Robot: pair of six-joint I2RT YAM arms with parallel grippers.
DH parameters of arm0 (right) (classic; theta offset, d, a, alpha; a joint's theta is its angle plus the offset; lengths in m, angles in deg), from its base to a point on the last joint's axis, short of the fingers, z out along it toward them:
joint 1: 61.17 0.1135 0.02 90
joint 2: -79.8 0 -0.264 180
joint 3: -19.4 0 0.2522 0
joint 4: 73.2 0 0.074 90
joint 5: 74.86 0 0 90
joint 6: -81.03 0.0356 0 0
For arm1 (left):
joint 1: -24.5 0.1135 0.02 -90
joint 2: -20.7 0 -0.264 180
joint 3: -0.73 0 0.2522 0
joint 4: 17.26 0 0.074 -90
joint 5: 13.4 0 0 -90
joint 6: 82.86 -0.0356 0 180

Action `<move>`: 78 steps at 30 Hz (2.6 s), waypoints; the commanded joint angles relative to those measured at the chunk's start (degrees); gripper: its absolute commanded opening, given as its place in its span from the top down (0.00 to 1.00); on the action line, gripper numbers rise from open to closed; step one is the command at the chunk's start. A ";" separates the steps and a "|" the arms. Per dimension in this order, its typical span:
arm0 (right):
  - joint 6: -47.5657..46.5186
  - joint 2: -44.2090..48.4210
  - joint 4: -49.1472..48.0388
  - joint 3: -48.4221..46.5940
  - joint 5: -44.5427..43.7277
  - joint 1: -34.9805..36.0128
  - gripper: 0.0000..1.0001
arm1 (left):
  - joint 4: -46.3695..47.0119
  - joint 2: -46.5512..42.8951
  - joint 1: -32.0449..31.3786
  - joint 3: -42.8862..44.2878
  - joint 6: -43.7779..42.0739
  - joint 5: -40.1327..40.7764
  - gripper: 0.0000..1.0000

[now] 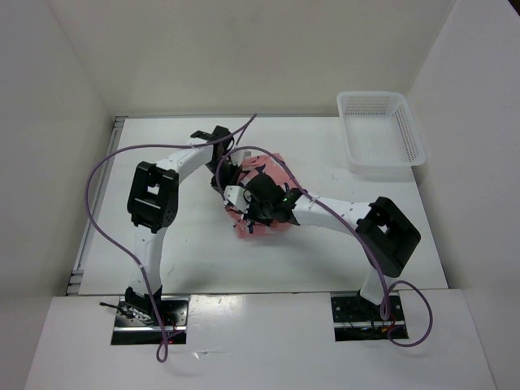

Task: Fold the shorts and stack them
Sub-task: Fold the shorts

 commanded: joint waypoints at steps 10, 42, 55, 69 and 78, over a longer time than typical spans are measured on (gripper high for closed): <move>-1.86 1.45 -2.21 -1.09 -1.49 0.10 1.00 | -5.96 -6.01 -0.32 17.26 -0.25 -1.71 0.93; 9.13 -1.89 -9.68 2.50 -15.03 -12.99 0.89 | 4.15 5.51 -0.32 15.42 -0.25 21.41 0.53; 5.08 -2.78 -4.76 5.07 -10.10 -13.00 0.85 | 5.46 7.36 0.21 15.42 -0.25 23.44 0.47; 17.12 9.26 0.52 -3.03 -8.60 -14.14 0.85 | 5.99 -12.58 -0.57 10.34 -0.25 14.31 0.25; 18.26 5.75 -2.38 3.82 -10.36 -18.54 0.85 | 9.32 -15.41 -5.76 -11.80 -0.25 1.73 0.27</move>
